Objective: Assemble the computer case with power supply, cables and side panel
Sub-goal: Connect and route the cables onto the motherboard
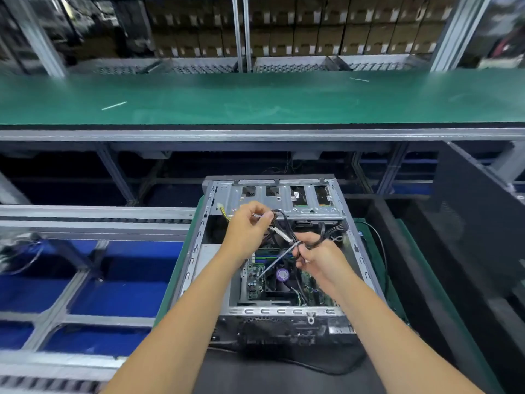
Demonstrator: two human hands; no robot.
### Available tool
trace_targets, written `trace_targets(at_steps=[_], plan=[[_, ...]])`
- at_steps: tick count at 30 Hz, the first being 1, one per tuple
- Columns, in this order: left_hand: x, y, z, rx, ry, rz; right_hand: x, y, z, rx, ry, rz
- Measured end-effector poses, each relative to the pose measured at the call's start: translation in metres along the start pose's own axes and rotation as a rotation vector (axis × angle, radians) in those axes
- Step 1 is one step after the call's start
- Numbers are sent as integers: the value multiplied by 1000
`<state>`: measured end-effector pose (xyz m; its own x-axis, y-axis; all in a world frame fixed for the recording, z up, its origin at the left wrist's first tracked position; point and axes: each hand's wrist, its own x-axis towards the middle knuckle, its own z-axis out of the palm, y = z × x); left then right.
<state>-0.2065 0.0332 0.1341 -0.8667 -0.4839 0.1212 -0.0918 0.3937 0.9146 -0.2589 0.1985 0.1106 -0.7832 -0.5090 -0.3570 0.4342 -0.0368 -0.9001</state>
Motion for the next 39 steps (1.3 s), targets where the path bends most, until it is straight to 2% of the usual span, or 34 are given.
trace_targets(at_steps=[3,5,7,10,14,16,20,22,27,32,35,39], plan=[[-13,5,4,-219,-114,-95,-4,0,1,2,-15,-14],[-21,4,7,-372,-136,-78,-7,-1,2,5,-48,-40],[-27,3,11,-420,-148,-54,-12,-4,3,4,-89,-63],[-32,1,16,-349,-127,-78,-13,-5,2,25,-81,-63],[-24,-3,19,-48,6,-1,-9,-7,1,215,-65,-1],[-21,-3,20,-48,18,-25,-6,-8,1,346,-75,34],[-16,-3,21,-212,-15,-164,1,-6,-1,508,-48,69],[-15,-4,22,-218,-28,-173,2,-6,-1,517,-40,64],[-21,-14,20,-225,-97,-28,0,-6,1,445,-58,22],[-19,-21,13,-180,-122,84,1,-5,-4,387,-148,-11],[-15,-22,8,-78,-86,55,2,-4,-5,372,-211,-24],[-20,-20,2,22,-82,31,0,-1,-1,198,-121,-60]])
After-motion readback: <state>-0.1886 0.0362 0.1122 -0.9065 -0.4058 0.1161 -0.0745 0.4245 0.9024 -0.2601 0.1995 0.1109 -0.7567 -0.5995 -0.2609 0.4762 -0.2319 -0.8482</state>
